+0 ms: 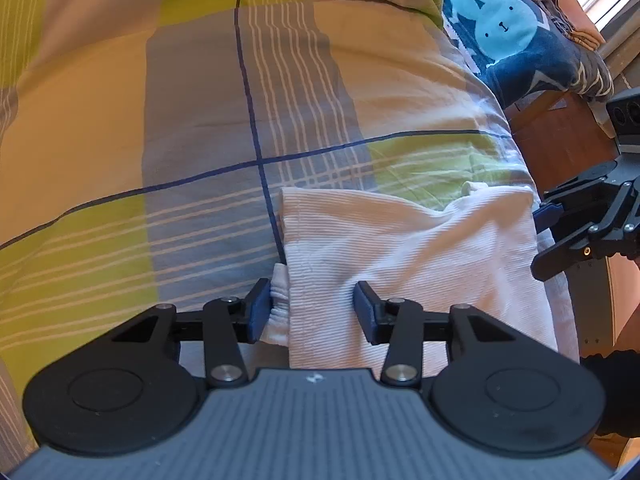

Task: Fold clothes
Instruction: 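Grasp the tank top edge with the right gripper while the left gripper grasps it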

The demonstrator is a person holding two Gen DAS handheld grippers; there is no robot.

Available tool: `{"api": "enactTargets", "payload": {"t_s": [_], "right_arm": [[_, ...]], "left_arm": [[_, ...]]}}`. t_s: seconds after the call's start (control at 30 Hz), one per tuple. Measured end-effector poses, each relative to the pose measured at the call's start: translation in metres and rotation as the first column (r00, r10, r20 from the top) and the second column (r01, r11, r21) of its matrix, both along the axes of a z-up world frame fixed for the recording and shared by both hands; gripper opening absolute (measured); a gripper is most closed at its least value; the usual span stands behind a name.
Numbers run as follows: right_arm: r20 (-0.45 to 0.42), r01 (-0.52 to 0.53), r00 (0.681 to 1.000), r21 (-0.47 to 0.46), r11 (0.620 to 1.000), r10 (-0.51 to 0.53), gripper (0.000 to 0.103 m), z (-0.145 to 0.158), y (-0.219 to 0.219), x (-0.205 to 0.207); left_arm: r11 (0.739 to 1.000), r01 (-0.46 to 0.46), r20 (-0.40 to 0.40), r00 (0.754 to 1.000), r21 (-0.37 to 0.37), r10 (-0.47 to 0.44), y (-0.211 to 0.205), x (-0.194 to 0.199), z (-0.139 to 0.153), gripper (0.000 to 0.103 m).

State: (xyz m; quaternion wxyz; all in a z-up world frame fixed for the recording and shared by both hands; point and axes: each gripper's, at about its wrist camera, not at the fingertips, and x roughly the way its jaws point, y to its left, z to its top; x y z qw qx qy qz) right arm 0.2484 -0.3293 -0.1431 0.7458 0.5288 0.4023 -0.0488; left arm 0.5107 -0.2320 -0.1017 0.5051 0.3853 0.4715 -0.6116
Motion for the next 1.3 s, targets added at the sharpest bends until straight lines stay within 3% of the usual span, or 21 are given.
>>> {"api": "enactTargets", "payload": {"t_s": [0.1, 0.17, 0.23, 0.33, 0.4, 0.43, 0.47, 0.57, 0.63, 0.67, 0.73, 0.83, 0.93, 1.07, 1.2, 1.3], "right_arm": [[0.006, -0.01, 1.0, -0.016, 1.0, 0.01, 0.068, 0.0, 0.001, 0.001], [0.002, -0.011, 1.0, -0.017, 1.0, 0.011, 0.056, -0.002, 0.0, -0.003], [-0.003, -0.005, 1.0, -0.01, 1.0, 0.005, 0.051, -0.005, -0.002, -0.004], [-0.004, -0.024, 1.0, 0.0, 1.0, 0.024, 0.05, -0.006, -0.006, 0.003], [-0.037, -0.034, 0.999, 0.015, 0.999, 0.035, 0.028, -0.007, -0.009, 0.006], [-0.053, -0.039, 0.998, 0.022, 0.999, 0.04, 0.006, -0.007, -0.011, 0.008], [-0.062, -0.047, 0.997, 0.027, 0.999, 0.049, 0.006, -0.005, -0.013, 0.01], [-0.037, -0.108, 0.993, 0.007, 0.994, 0.108, 0.005, 0.017, -0.016, 0.019], [-0.007, -0.175, 0.984, -0.035, 0.984, 0.175, 0.005, 0.043, -0.019, 0.031], [0.011, -0.21, 0.977, -0.062, 0.976, 0.211, 0.005, 0.057, -0.021, 0.038], [0.061, -0.285, 0.953, -0.141, 0.948, 0.296, 0.005, 0.09, -0.024, 0.055], [0.121, -0.381, 0.898, -0.267, 0.885, 0.423, 0.005, 0.139, -0.028, 0.081], [0.152, -0.436, 0.829, -0.428, 0.792, 0.539, 0.005, 0.196, -0.029, 0.101], [0.142, -0.457, 0.716, -0.645, 0.613, 0.684, 0.005, 0.268, -0.017, 0.103], [0.096, -0.445, 0.606, -0.782, 0.436, 0.789, 0.005, 0.313, 0.009, 0.083], [0.041, -0.444, 0.529, -0.838, 0.318, 0.848, 0.005, 0.316, 0.038, 0.06]], "left_arm": [[1.0, -0.003, -0.013, 1.0, -0.003, 0.003, 0.001, 0.002, 0.0, 0.028], [1.0, -0.006, -0.033, 0.999, -0.002, 0.006, 0.001, 0.003, -0.001, 0.023], [1.0, -0.015, -0.045, 0.999, -0.005, 0.015, 0.002, 0.003, -0.001, 0.019], [0.999, -0.035, -0.054, 0.998, -0.017, 0.034, 0.004, 0.001, 0.001, 0.013], [0.996, -0.082, -0.062, 0.995, -0.035, 0.08, 0.01, 0.003, 0.006, 0.011], [0.993, -0.113, -0.07, 0.992, -0.046, 0.11, 0.014, 0.004, 0.009, 0.011], [0.987, -0.147, -0.077, 0.987, -0.059, 0.142, 0.019, 0.006, 0.014, 0.011], [0.956, -0.27, -0.093, 0.961, -0.116, 0.26, 0.041, 0.013, 0.039, 0.011], [0.92, -0.353, -0.092, 0.935, -0.169, 0.342, 0.059, 0.018, 0.062, 0.011], [0.896, -0.396, -0.095, 0.918, -0.2, 0.384, 0.068, 0.021, 0.075, 0.011], [0.824, -0.493, -0.118, 0.869, -0.28, 0.48, 0.089, 0.027, 0.107, 0.011], [0.735, -0.561, -0.134, 0.82, -0.381, 0.556, 0.111, 0.027, 0.154, 0.011], [0.654, -0.587, -0.147, 0.787, -0.477, 0.599, 0.129, 0.018, 0.199, 0.011], [0.553, -0.592, -0.162, 0.755, -0.586, 0.636, 0.152, -0.009, 0.251, 0.011], [0.462, -0.616, -0.195, 0.71, -0.637, 0.677, 0.183, -0.046, 0.269, 0.011], [0.41, -0.652, -0.221, 0.665, -0.638, 0.714, 0.21, -0.08, 0.259, 0.011]]}}
